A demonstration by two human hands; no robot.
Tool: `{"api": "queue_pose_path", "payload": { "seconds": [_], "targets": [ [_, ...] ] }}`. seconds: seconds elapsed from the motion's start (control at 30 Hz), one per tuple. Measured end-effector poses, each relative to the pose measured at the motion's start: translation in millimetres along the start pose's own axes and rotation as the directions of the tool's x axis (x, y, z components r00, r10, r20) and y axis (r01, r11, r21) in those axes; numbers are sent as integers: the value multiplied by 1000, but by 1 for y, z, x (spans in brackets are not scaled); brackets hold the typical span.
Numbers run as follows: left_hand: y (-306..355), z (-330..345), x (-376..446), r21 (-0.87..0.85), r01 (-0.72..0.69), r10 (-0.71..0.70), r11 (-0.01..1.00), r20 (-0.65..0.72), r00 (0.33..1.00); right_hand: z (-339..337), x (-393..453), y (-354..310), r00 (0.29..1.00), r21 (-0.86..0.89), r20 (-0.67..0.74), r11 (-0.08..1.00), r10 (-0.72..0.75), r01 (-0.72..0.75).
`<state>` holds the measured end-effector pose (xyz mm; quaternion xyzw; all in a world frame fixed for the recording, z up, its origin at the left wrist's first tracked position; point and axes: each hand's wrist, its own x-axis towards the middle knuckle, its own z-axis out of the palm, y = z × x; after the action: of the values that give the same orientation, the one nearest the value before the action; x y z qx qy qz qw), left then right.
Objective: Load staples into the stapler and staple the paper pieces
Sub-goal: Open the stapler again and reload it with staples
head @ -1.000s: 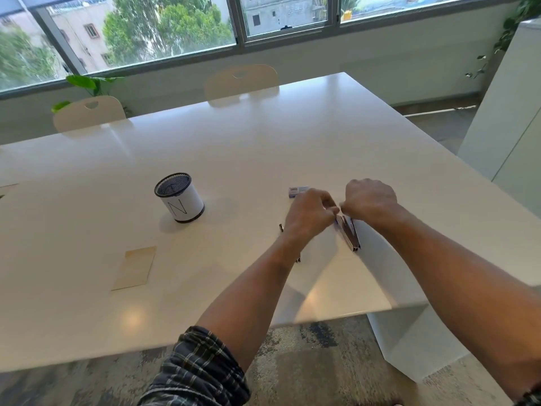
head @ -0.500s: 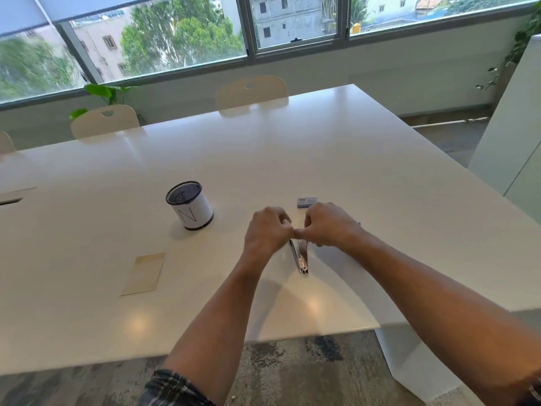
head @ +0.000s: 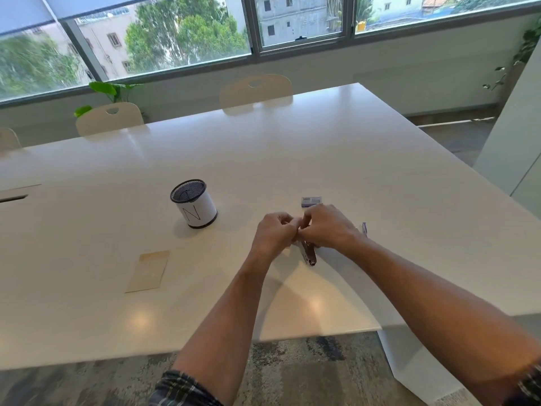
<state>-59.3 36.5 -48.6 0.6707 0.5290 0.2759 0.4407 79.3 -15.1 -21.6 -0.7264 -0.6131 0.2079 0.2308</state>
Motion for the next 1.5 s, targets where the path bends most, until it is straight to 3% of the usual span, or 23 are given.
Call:
{"api": "queue_pose_path", "payload": {
  "seconds": [0.17, 0.3, 0.43, 0.73, 0.93, 1.07, 1.23, 1.3, 1.4, 1.5],
  "targets": [
    [13, 1, -3, -376, 99, -49, 921, 141, 989, -5, 7, 13, 992, 274, -127, 960, -12, 47],
    [17, 2, -3, -487, 183, -51, 854, 271, 961, -10, 11, 21, 990, 571, -138, 816, -10, 87],
    [17, 5, -1, -600, 172, -10, 782, 264, 964, -12, 13, 24, 990, 712, -141, 692, -23, 117],
    [19, 15, -2, -674, 123, -73, 728, 102, 992, 1, 19, 23, 977, 719, -206, 686, 56, 113],
    [22, 15, 1, -615, 126, -120, 778, 52, 991, 8, 22, 16, 991, 767, -95, 642, 94, 12],
    [22, 15, 5, -578, 133, -147, 805, 22, 989, 12, 27, 14, 987, 642, -100, 766, 129, -35],
    [25, 28, 8, -628, 94, -186, 772, -82, 979, 17, 28, 8, 975, 608, -159, 794, 153, -26],
    [27, 30, 11, -729, 88, -249, 679, -117, 961, 15, 29, 8, 960, 721, -185, 693, 211, -14],
    [27, 20, 18, -897, 67, -347, 437, -99, 933, 6, 31, 13, 947, 924, -161, 379, 279, 45],
    [26, 11, 21, -945, 14, -312, 327, -94, 946, 3, 28, 16, 945, 954, -131, 296, 300, 38]
  ]
}}
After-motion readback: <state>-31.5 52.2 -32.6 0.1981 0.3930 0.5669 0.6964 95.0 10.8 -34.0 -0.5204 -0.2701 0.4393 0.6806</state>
